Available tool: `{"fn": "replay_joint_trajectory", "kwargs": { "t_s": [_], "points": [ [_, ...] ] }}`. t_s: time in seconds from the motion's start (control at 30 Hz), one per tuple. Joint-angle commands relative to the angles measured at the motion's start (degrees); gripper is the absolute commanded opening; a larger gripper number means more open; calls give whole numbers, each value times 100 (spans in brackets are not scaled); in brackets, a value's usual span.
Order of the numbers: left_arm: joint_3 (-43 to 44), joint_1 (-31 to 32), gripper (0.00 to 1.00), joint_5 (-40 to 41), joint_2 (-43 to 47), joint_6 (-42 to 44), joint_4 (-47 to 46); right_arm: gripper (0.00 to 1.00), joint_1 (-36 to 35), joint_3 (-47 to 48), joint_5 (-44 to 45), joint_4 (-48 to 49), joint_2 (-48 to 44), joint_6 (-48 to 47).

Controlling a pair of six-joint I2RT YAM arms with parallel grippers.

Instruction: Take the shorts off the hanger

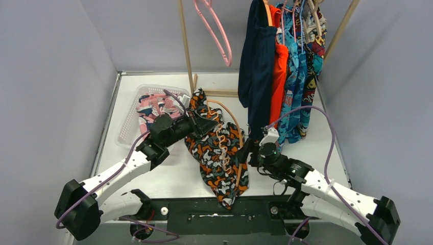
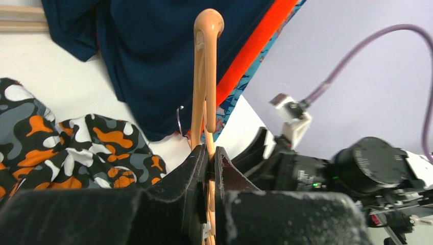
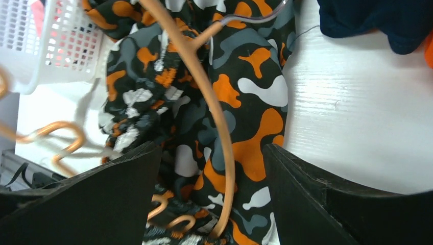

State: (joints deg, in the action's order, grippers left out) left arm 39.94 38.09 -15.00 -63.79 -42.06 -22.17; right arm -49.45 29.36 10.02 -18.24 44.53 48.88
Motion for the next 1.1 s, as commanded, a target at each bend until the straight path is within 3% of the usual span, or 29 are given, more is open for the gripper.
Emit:
{"fn": "replay_joint_trajectory", "kwargs": {
  "t_s": [0.0, 0.2, 0.4, 0.43, 0.67, 0.73, 0.8, 0.87, 0.97, 1.07],
  "points": [
    [21, -38, 0, -226, 360, -88, -1026, 74, 83, -76, 396, 1551, 411, 316],
    [-147, -37, 0, -224, 542, -210, -1185, 62, 122, -147, 675, 2628, 1116, -776],
    [-205, -48, 0, -104, 770, -127, -1053, 8, 75, 223, 1197, 2319, 1131, -1444],
    [-206, -58, 0, -67, 792, -98, -974, 5, 31, 259, 1283, 2248, 993, -1532],
    [-378, -98, 2, 263, 1013, 72, -318, 0, -465, 961, 1453, 1614, -87, -2625],
    [-354, -114, 15, 421, 1028, 100, -19, 0, -611, 1244, 1580, 1338, -222, -2945],
    [-307, -154, 37, 522, 1026, 98, 336, 0, -762, 1581, 1696, 1000, -161, -3393],
    [-254, -188, 52, 575, 990, 113, 618, 0, -995, 2066, 2114, 485, 121, -3715],
    [-79, -207, 61, 573, 914, 207, 1021, 0, -1471, 2704, 3059, -180, 644, -4213],
    [-36, -218, 64, 581, 866, 254, 1390, 0, -1745, 3223, 3637, -649, 1076, -4502]
  ]
}}
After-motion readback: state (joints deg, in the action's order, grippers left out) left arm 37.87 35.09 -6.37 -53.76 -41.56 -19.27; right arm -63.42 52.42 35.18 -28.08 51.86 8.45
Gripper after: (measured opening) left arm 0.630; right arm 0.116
